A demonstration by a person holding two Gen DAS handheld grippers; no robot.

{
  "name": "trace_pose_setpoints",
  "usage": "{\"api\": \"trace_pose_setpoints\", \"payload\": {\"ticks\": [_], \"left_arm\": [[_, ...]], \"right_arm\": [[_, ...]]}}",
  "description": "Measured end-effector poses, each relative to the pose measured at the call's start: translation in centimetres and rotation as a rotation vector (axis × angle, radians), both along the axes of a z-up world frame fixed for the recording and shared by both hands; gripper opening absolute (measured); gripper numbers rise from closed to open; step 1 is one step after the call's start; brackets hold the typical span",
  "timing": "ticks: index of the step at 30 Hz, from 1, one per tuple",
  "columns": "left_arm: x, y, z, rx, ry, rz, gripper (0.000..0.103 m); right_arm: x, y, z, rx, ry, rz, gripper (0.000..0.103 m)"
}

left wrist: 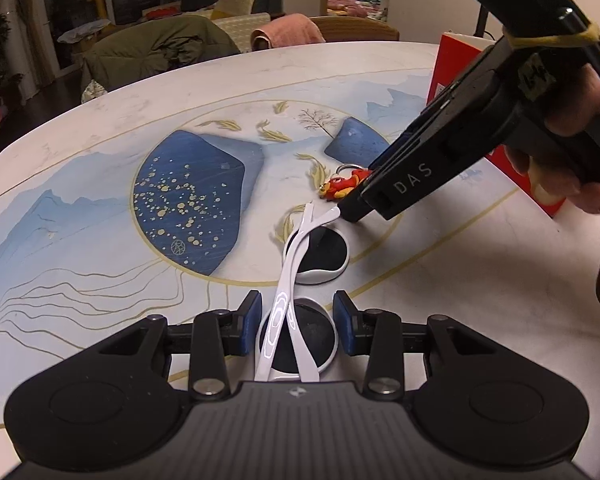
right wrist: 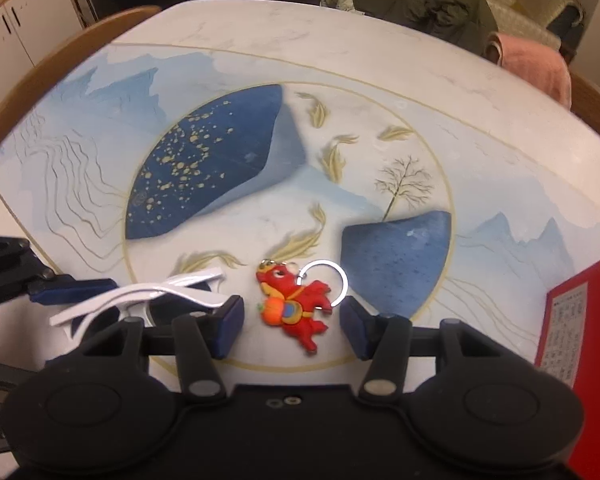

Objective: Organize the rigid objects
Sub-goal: 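Grasp the white sunglasses with the left tool while the right tool grasps the red keychain figure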

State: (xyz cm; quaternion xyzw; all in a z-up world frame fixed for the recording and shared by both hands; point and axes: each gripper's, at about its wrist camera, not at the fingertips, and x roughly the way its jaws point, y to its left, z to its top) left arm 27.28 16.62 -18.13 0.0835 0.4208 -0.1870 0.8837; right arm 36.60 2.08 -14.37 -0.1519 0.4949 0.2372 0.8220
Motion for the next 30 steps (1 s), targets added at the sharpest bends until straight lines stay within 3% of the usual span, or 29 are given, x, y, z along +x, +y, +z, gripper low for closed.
{"api": "trace_pose_setpoints", "payload": {"ticks": [2, 14, 22, 23, 25, 30], "left_arm": [[0.0, -0.1, 0.0, 0.005, -0.002, 0.006, 0.038], [-0.2, -0.7, 0.7, -0.017, 0.041, 0.081, 0.037], [-1.2, -1.5, 2.9, -0.059, 0.058, 0.111, 0.037], [-1.4, -1.7, 3.2, -0.062, 0.055, 0.114, 0.032], [-1.7, -2.2, 3.9, -0.071, 0.058, 0.114, 0.006], [-2.3, -3.3, 3.9, -0.069, 0.078, 0.145, 0.006]], "right_arm": [[-0.1, 0.0, 0.1, 0.007, 0.002, -0.01, 0.038], [-3.2, -4.1, 2.0, 0.079, 0.04, -0.151, 0.036], [-6.5, -7.2, 4.7, 0.135, 0.045, -0.204, 0.036], [-6.9, -7.7, 5.2, 0.147, 0.042, -0.209, 0.036], [-7.6, -8.6, 6.1, 0.167, 0.031, -0.219, 0.036], [-9.2, -11.2, 8.3, 0.208, -0.003, -0.238, 0.036]]}}
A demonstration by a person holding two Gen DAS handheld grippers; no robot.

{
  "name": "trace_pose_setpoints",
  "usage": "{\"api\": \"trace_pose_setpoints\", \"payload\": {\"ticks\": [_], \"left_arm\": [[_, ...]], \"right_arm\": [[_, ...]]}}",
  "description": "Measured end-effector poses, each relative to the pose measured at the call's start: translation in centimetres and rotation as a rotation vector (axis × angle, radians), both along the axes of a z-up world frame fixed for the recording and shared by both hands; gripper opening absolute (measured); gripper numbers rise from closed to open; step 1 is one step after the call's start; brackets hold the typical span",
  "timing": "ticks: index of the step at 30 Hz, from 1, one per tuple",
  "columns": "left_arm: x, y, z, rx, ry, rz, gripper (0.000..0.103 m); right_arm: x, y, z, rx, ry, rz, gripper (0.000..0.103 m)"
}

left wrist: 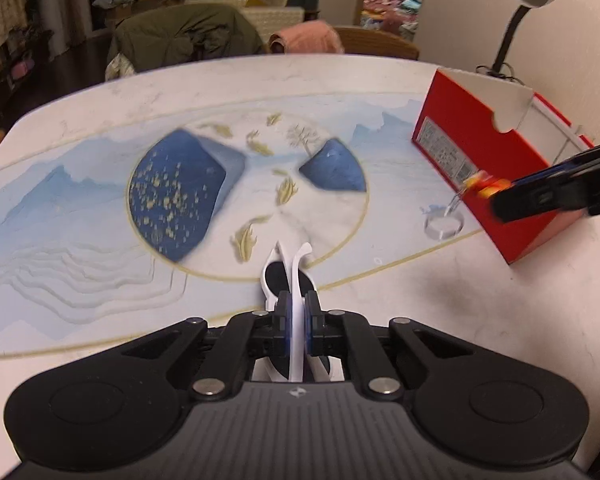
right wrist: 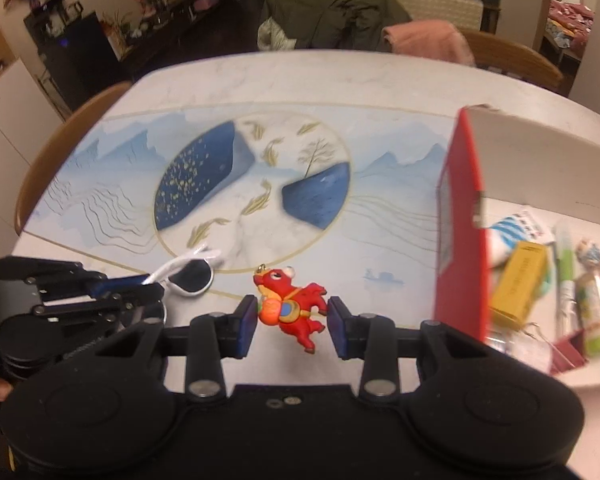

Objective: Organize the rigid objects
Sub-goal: 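Grasp the white sunglasses with the left tool while the right tool grasps the red keychain figure, then carry the sunglasses and keychain figure with both tools into the shoebox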

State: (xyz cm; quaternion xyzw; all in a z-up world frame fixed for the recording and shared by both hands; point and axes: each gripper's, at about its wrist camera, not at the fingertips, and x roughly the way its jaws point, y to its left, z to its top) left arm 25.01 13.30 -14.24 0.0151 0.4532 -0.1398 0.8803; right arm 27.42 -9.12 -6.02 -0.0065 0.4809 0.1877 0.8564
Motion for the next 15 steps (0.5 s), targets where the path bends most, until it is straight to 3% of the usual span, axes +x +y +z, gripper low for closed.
{"api": "trace_pose_setpoints", "payload": {"ticks": [8, 15], "left_arm": [[-1.7, -0.6, 0.7, 0.012, -0.009, 0.044, 0.006], [-2.1, -2.0, 3.8, -0.014, -0.062, 0.06, 0.006]], "right_arm": [[-2.2, -4.3, 1.6, 0.038, -0.035, -0.043, 0.036], [-3.1, -8.5, 3.6, 0.051, -0.078, -0.09, 0.036]]}}
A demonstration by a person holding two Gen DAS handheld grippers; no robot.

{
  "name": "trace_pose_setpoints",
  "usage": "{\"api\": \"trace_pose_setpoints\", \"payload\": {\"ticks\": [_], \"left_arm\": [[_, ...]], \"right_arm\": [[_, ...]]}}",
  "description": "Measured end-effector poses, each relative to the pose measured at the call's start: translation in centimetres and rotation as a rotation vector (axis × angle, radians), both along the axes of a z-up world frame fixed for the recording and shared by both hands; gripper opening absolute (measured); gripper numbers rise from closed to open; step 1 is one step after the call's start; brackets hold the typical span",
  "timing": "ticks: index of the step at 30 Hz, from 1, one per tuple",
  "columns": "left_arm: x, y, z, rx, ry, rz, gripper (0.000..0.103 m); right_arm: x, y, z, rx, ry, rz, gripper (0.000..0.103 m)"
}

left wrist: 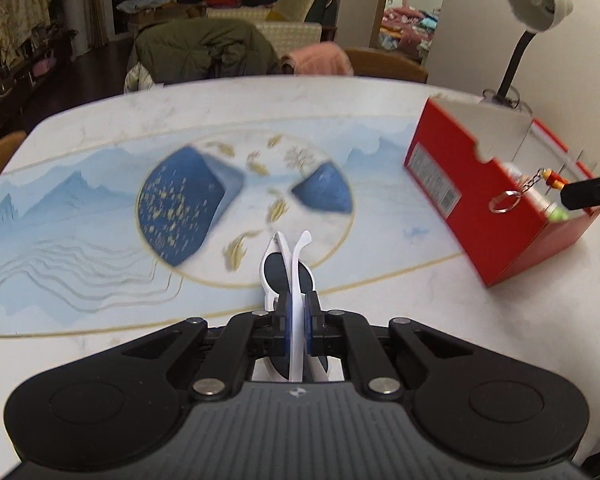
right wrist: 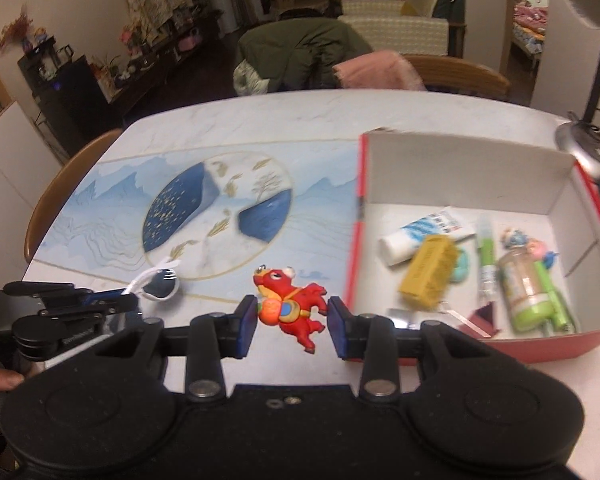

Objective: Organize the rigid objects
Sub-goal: 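Carry the sunglasses and keychain figure with both tools into the shoebox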

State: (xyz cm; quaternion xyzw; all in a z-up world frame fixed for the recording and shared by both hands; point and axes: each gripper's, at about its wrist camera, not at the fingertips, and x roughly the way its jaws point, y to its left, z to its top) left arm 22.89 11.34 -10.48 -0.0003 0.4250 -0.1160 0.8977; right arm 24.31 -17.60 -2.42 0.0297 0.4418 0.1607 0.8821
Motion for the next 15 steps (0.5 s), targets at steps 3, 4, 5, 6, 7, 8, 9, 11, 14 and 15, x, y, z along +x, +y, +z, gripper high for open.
{"api": "trace_pose_setpoints", "payload": {"ticks": [3, 4, 5, 6, 7, 8, 9, 11, 14, 15], "left_arm": [[0.1, -1.5, 1.7, -0.008, -0.03, -0.019, 0.006], [0.2, -2.1, 2.3, -0.009, -0.042, -0.031, 0.006], [0.3, -2.8, 2.8, -0.004, -0.056, -0.046, 0.006], [0.5, -3.6, 3.2, 0.004, -0.069, -0.06, 0.006], [0.7, -4.3, 3.6, 0.008, -0.076, -0.071, 0.006], [0.9, -5.1, 4.0, 0.005, -0.081, -0.085, 0.006], [1.1, -5.9, 4.4, 0.002, -0.088, -0.098, 0.006], [1.7, -7.6, 5.1, 0.0, -0.101, -0.124, 0.006], [2.6, -10.5, 6.1, 0.002, -0.118, -0.168, 0.006], [2.9, -11.5, 6.3, 0.003, -0.121, -0.181, 0.006]], "right_arm": [[-0.1, -2.1, 0.8, -0.002, -0.022, -0.029, 0.036], [-0.1, -2.8, 1.1, -0.002, -0.03, -0.037, 0.036], [-0.1, -3.4, 1.3, -0.003, -0.039, -0.046, 0.036], [0.0, -4.1, 1.5, -0.007, -0.046, -0.054, 0.036], [0.1, -4.8, 1.6, -0.009, -0.053, -0.063, 0.036], [0.2, -5.5, 1.7, -0.011, -0.057, -0.072, 0.036], [0.2, -6.1, 1.8, -0.015, -0.062, -0.081, 0.036], [0.6, -7.5, 1.8, -0.023, -0.073, -0.1, 0.036], [1.1, -9.5, 1.6, -0.029, -0.078, -0.131, 0.036], [1.2, -10.1, 1.5, -0.031, -0.08, -0.14, 0.036]]}}
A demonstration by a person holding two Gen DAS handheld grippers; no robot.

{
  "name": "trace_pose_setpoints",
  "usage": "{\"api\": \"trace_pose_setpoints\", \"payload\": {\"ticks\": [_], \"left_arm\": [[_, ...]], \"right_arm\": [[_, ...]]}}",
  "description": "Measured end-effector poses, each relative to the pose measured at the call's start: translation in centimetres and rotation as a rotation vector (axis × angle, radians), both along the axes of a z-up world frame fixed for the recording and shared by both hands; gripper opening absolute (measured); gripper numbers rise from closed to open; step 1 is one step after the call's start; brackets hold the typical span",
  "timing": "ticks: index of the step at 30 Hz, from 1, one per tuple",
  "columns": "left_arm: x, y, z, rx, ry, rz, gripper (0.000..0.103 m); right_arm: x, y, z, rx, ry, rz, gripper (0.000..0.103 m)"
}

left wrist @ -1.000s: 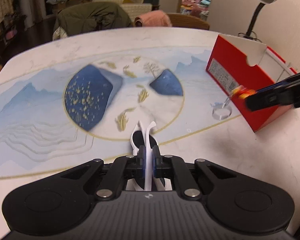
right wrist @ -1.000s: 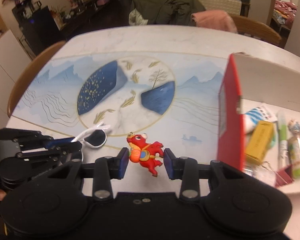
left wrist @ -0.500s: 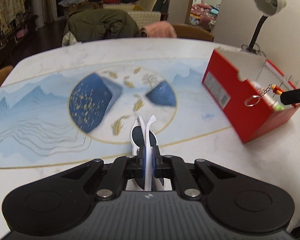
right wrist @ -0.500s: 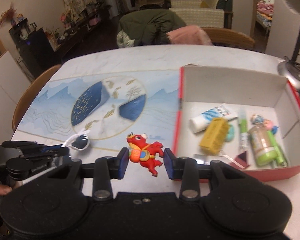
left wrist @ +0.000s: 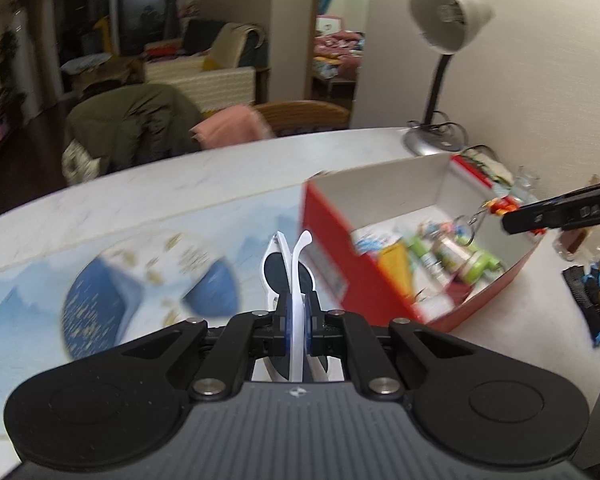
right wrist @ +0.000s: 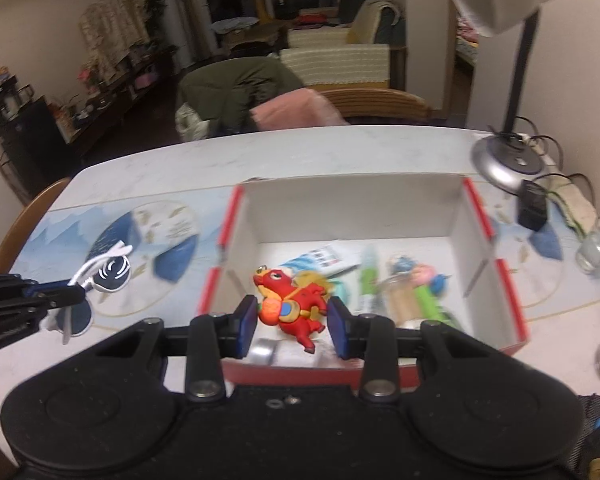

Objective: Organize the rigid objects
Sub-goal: 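Carry the sunglasses and keychain figure with both tools into the shoebox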

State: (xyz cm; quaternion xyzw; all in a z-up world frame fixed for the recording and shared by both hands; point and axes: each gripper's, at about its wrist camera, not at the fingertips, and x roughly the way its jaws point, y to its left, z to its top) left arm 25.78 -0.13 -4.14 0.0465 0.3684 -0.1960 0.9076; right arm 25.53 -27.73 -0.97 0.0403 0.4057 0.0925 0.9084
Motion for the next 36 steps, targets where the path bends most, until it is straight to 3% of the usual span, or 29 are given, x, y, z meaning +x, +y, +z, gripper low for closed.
{"api": "trace_pose_setpoints", "payload": {"ticks": [9, 20, 27, 36], "left_arm": [[3.5, -8.5, 0.4, -0.012, 0.034, -0.097, 0.006], [6.5, -18.7, -3.6, 0.066, 0.096, -0.202, 0.006], [8.2, -21.3, -6.0, 0.119, 0.139, -0.215, 0.006], [9.9, -21.8, -8.5, 0.154, 0.211, -0.184, 0.006]], "right_arm": [[1.3, -5.4, -1.5, -0.019, 0.01, -0.059, 0.036], [3.9, -8.9, -4.5, -0.065, 0.061, -0.058, 0.036], [5.1, -9.2, -6.2, -0.089, 0.098, -0.029, 0.036], [6.0, -8.9, -7.8, -0.114, 0.138, 0.009, 0.036]]}}
